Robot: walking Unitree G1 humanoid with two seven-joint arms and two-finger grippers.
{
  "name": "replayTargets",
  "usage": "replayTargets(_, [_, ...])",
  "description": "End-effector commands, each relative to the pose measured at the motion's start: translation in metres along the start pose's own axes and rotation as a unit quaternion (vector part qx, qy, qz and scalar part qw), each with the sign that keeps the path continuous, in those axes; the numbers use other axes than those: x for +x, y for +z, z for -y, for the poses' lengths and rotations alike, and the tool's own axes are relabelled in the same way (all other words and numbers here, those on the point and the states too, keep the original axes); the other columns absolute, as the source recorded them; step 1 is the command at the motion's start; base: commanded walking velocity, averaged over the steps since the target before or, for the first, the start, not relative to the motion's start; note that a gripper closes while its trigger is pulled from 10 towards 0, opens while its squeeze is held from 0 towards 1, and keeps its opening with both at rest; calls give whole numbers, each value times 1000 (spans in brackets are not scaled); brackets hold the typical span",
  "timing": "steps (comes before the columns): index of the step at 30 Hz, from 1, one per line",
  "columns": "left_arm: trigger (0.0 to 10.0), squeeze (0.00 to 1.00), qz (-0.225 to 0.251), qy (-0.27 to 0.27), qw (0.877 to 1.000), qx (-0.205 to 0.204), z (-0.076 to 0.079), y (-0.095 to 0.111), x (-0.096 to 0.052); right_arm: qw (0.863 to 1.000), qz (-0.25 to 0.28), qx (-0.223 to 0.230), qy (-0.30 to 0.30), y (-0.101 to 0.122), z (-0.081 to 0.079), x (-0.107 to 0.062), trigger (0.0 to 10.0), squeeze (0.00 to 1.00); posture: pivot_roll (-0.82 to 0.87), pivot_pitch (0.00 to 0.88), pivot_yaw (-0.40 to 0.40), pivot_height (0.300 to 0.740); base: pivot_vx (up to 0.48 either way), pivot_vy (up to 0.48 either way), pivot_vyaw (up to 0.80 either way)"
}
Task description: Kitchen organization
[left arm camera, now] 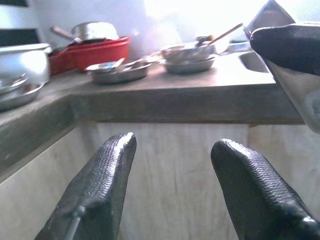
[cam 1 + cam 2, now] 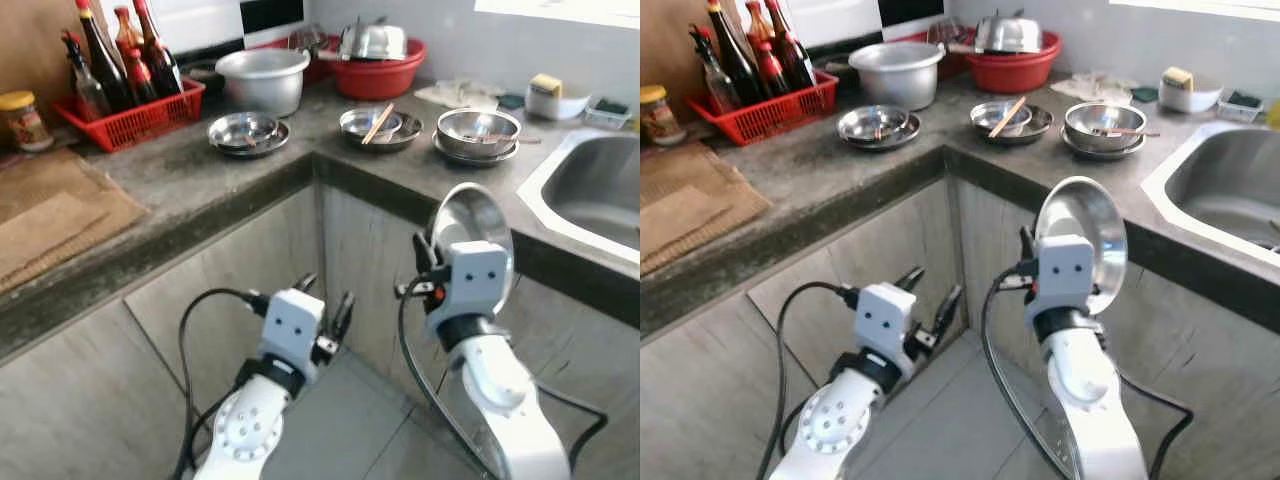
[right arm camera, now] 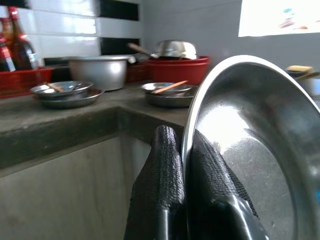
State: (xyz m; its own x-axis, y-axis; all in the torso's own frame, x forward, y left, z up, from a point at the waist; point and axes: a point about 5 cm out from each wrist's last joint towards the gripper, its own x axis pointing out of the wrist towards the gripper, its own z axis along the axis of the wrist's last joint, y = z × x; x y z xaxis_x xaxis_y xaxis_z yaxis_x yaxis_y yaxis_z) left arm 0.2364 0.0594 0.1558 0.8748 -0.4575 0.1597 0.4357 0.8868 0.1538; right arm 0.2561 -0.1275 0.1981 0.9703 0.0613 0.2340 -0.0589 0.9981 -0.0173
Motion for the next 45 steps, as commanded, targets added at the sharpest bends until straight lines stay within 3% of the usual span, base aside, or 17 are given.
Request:
replayTargets(1, [10000, 0, -6, 4, 1000, 2, -4, -2, -1, 1000, 12, 5, 2, 5, -3, 0, 10000, 0, 85, 64, 30, 740, 0, 360, -800])
replayTargets(15, [10000, 0, -5, -7, 1000, 11, -3, -2, 0, 1000, 16, 0, -8, 6, -1, 3, 10000, 0, 83, 55, 30, 740, 0, 0, -800])
replayTargets(31, [10000, 0, -4, -15, 1000, 11, -1, -2, 1, 999, 26, -14, -16, 9, 2, 6, 10000, 0, 79, 50, 41, 740, 71, -379, -800])
replayTargets(45, [10000, 0, 20, 11, 1000, 16, -12, 10, 8, 998, 57, -29, -25, 27, 12, 24, 10000, 0, 87, 58, 31, 740, 0, 0, -108])
